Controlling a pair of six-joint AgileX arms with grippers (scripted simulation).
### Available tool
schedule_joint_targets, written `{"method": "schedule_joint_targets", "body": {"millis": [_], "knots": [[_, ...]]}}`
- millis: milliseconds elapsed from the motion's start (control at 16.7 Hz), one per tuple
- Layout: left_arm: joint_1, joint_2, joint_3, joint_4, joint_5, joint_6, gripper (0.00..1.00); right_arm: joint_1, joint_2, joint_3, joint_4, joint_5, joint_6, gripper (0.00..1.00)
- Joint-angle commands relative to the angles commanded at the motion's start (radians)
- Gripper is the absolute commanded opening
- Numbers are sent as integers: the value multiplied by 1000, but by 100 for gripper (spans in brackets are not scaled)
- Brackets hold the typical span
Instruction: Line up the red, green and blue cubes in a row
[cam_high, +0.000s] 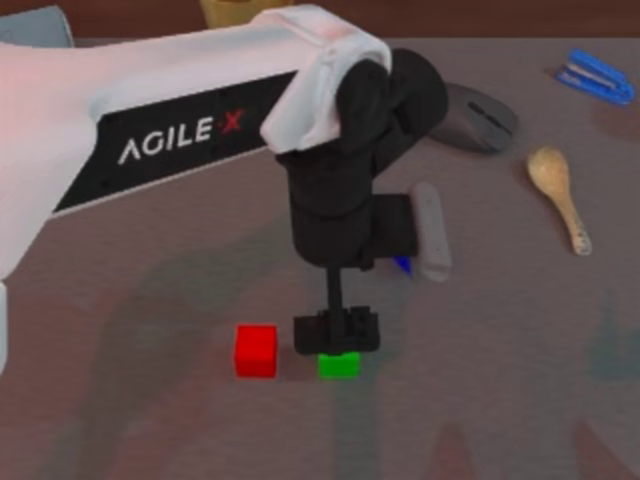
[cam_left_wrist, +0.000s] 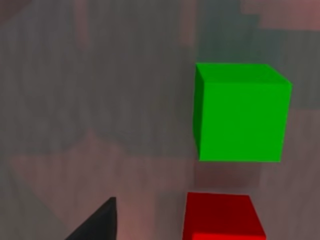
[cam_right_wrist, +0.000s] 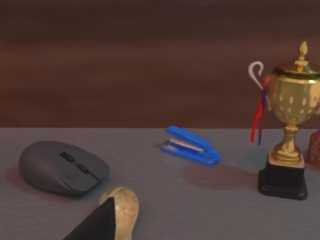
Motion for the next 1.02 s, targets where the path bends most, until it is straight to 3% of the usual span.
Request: {"method": "schedule_joint_targets", "body": {"millis": [180,420,660,1020], "knots": [[0,-5,-10,9,-1,-4,100,4,10,10,-7,-1,-1,100],[66,-129,-120,87,-7,-58,100,47,149,151,-100,-5,-8,100],[180,-381,-338,232,-14,-155,100,119,452,445,-281,-5,-24,100],[388,-901,-775,519,-21,-344,100,255,1128,1023,-650,2,-62,100]]}}
